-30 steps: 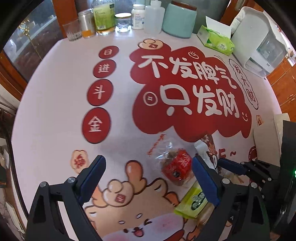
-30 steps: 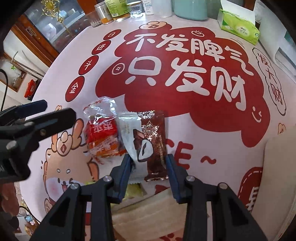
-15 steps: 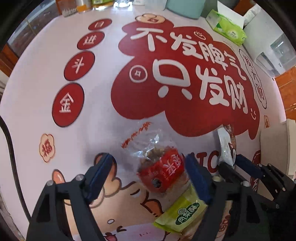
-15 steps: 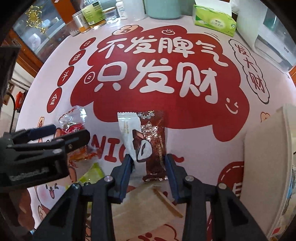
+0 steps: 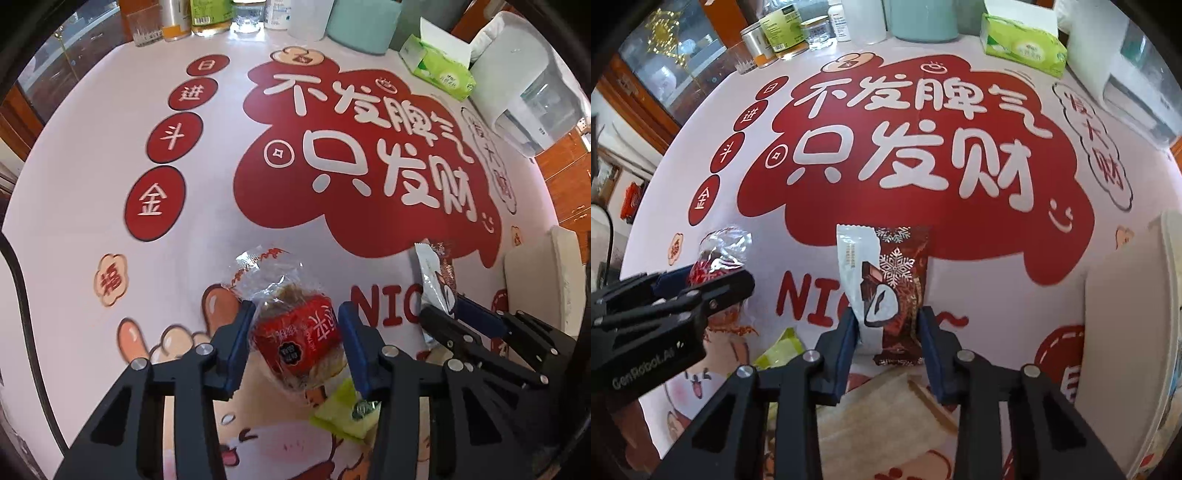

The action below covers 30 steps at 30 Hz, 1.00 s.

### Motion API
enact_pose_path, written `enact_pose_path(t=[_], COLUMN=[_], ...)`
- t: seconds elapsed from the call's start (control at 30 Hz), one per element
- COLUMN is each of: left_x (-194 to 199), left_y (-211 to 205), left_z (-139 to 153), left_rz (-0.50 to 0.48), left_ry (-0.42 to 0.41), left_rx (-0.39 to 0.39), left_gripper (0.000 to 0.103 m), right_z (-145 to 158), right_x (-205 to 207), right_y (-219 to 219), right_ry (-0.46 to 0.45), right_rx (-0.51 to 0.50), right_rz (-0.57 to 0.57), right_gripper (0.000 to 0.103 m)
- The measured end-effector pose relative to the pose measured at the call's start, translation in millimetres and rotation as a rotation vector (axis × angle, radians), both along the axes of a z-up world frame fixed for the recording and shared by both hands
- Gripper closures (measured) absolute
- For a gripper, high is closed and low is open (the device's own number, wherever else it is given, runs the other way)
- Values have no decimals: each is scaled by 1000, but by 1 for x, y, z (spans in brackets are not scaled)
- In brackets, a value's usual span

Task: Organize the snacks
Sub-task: 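Carry both bags into the white bin and open both tools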

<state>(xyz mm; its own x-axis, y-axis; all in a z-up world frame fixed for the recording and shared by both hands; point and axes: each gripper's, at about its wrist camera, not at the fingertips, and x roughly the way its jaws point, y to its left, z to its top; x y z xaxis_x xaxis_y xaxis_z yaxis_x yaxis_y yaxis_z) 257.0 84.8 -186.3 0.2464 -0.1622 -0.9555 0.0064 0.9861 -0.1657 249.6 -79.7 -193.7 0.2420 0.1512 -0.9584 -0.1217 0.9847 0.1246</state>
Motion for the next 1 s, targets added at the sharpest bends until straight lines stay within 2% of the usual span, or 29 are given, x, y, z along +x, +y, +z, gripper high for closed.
enact_pose_path(t=[0.13,0.43,0.53,0.73,1.0], left_x=[-13,-41,-56,-82,-113], left_y=[2,-25,-50,-111,-200], left_z=[26,103,127,157,170], left_rz=[-14,-68,-115,-207,-313], left_ry=[-50,-200,-256,-304,-316], left_rx=[15,-13,-19,-59,-83], left_gripper=[59,59,59,59,59], right_z=[14,80,100,138,165], right_x=[-10,-63,-82,-125,-173], right_y=[-2,-19,-33,-76,-158], right_ry=[-7,-128,-170,-251,-301], right_rx=[47,115,134,143,112], right_rz=[-9,-11,-30,-90,-214], right_gripper=[70,71,71,71,71])
